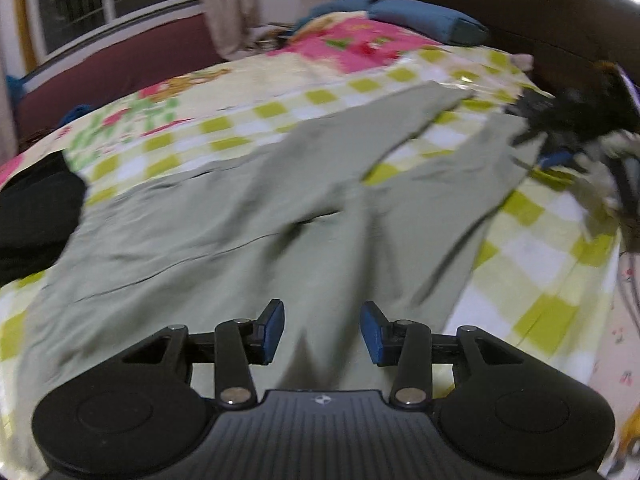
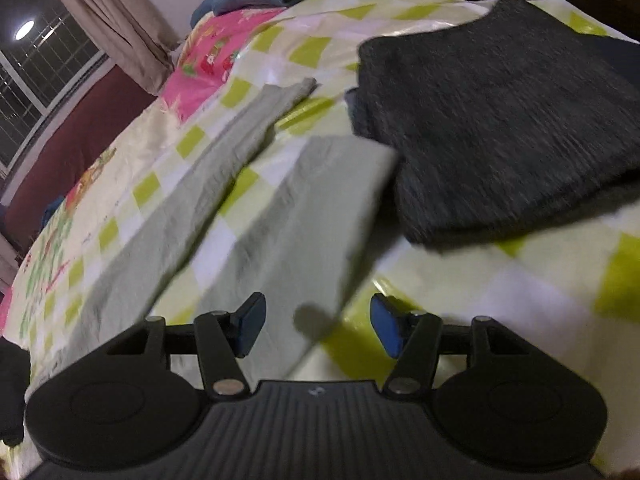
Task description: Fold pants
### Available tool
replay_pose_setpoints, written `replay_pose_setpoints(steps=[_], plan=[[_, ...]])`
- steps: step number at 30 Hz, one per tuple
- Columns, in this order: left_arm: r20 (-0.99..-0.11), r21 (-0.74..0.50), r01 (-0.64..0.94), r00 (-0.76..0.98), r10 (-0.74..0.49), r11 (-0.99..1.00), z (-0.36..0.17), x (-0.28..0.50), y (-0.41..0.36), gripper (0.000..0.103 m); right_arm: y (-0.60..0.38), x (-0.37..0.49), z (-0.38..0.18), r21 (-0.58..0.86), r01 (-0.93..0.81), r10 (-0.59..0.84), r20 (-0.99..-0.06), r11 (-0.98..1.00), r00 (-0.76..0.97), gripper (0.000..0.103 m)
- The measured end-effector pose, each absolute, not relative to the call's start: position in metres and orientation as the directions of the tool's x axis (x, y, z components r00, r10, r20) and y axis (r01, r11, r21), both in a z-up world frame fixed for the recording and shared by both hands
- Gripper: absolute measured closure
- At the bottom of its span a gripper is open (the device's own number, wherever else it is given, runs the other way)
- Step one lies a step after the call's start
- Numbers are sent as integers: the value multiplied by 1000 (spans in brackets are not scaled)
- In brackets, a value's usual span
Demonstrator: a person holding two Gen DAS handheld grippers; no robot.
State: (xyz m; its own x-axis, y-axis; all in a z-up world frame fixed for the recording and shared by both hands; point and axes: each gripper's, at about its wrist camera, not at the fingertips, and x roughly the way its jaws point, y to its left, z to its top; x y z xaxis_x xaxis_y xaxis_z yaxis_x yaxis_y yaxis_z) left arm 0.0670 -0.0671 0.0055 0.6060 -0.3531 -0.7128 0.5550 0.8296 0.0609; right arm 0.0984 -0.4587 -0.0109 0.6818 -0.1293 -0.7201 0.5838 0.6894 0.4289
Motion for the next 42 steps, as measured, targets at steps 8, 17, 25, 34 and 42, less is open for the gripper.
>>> replay_pose_setpoints(steps=[8, 17, 25, 34, 42], plan=[[-724, 54, 573, 586, -363, 817, 3, 75, -91, 48, -470, 94, -13, 491, 556, -95, -687, 671, 720, 100], [-714, 26, 620, 561, -420, 784, 3, 60, -105, 47, -495, 9, 37, 444, 534, -170, -633, 720, 755, 100], [-735, 39, 655, 530, -423, 754, -3, 40, -105, 43, -494, -17, 29, 262, 651, -323, -702, 712, 635, 93], [-682, 114, 450, 684, -260, 886, 9, 66, -29, 40, -401, 42, 31, 224, 365, -121, -684, 904, 719, 77], [-645, 201, 183, 764, -10, 962, 5, 130, 65, 38, -303, 109, 28, 232, 79, 112, -706, 970, 699, 74]])
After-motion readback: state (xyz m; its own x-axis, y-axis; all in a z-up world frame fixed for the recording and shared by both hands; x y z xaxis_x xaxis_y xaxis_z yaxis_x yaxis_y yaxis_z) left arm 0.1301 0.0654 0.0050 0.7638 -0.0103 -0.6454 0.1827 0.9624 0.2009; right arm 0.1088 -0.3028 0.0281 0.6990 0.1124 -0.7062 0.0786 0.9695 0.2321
